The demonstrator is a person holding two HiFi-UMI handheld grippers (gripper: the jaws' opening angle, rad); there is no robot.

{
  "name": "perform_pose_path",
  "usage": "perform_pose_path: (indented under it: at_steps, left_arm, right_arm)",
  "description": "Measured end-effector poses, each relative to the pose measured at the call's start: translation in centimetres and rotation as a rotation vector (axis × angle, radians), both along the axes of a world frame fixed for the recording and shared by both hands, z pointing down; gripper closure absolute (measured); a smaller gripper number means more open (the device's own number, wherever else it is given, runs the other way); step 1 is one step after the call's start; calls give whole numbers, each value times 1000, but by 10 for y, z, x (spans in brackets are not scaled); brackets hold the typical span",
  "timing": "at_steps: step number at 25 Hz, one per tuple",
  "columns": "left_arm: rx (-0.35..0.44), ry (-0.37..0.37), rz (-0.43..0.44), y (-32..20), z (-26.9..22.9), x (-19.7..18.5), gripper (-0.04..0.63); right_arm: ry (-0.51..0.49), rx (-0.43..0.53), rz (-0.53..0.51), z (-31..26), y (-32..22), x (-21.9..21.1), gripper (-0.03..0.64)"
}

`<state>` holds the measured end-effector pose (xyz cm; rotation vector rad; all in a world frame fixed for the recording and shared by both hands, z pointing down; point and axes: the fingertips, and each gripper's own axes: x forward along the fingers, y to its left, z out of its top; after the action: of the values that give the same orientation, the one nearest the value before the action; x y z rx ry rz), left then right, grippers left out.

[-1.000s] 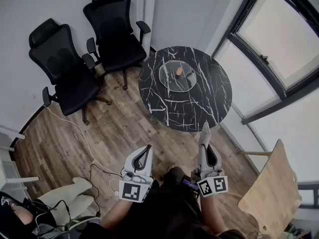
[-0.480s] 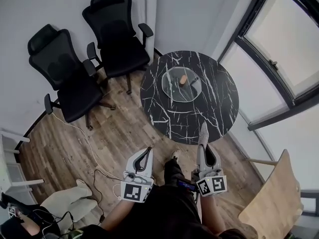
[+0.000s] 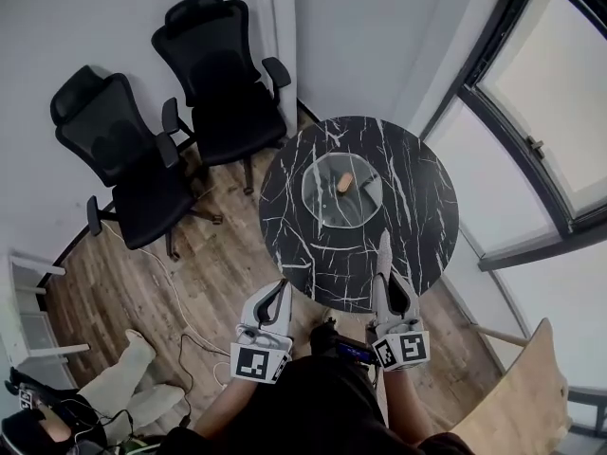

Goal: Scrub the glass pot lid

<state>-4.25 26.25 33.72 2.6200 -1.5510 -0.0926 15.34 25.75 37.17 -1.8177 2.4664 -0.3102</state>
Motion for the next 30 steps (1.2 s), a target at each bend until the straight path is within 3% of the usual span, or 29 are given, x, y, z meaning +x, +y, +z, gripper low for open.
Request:
perform_pose_path:
  at_steps: [12,16,20,24,30]
  left_arm:
    - [4,-39,-38,-74,-3,50,592]
    - [-15,-75,-6,-94,10,49,592]
    - [-18,-57,38,-128,19,49,592]
    - [-15,-30,98,-164,23,54,592]
    - [-38,-48,180,-211,37,59,592]
  right_arm:
    - [23,-6,-44,19,-89,57,549]
    - [41,-32,-22,35,-112,61,549]
    - [63,-42,3,51,-138,61,549]
    - [128,-54,17,71,-162,62,549]
    - [247,-86,-10,103,-211,61,549]
